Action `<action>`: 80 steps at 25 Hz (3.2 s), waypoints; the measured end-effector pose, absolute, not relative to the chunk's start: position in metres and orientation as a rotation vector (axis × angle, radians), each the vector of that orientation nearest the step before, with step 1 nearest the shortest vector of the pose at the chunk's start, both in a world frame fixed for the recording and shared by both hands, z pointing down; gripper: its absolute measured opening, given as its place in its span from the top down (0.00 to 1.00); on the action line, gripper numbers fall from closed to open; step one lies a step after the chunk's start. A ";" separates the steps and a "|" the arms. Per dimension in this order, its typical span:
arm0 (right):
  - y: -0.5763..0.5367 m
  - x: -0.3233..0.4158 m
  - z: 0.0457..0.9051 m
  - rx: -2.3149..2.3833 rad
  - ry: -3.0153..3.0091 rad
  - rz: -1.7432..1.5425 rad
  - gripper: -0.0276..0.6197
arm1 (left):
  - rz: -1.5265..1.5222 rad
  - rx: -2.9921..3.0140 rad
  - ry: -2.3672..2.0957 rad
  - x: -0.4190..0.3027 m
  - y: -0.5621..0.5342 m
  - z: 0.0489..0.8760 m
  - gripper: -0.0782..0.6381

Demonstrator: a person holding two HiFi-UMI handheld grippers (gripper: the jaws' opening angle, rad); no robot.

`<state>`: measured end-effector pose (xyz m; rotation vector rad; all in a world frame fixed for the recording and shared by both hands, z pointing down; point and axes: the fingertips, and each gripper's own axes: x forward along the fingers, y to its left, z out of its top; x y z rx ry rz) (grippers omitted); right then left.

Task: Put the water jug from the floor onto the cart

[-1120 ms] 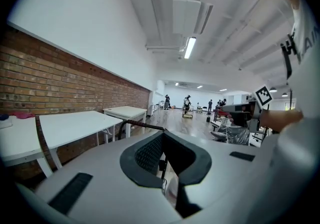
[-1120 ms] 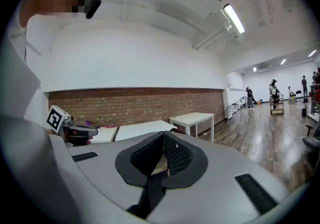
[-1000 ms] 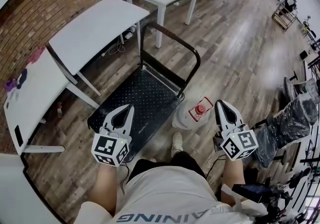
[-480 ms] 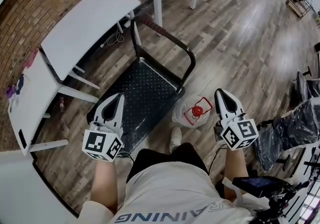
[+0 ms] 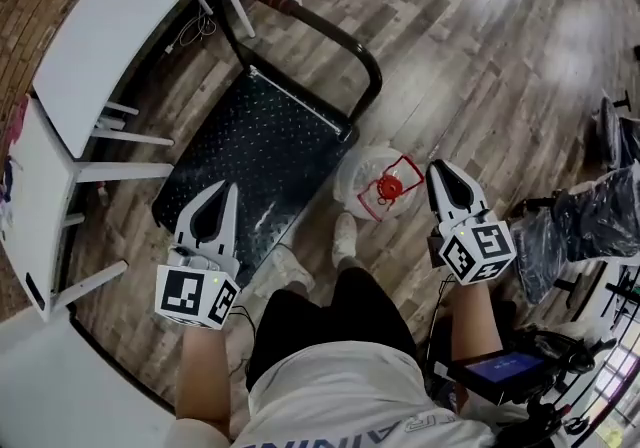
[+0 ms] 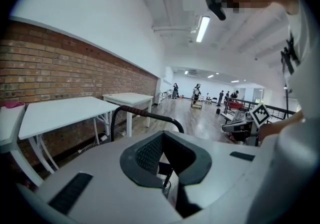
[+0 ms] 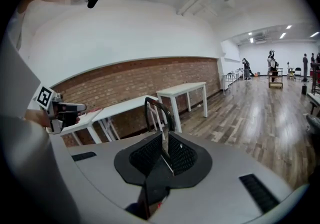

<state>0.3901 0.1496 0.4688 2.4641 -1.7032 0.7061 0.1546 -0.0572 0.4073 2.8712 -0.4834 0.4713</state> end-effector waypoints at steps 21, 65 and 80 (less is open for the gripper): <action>0.189 0.378 0.760 2.160 -1.392 1.034 0.47 | 0.796 2.726 -0.398 0.146 -0.053 0.591 0.89; 0.201 0.359 0.661 2.238 -1.231 0.955 0.47 | 0.686 2.723 -0.556 0.094 -0.069 0.530 0.89; 0.136 0.323 0.532 2.151 -1.393 0.802 0.47 | 0.511 2.726 -0.823 0.008 -0.104 0.448 0.89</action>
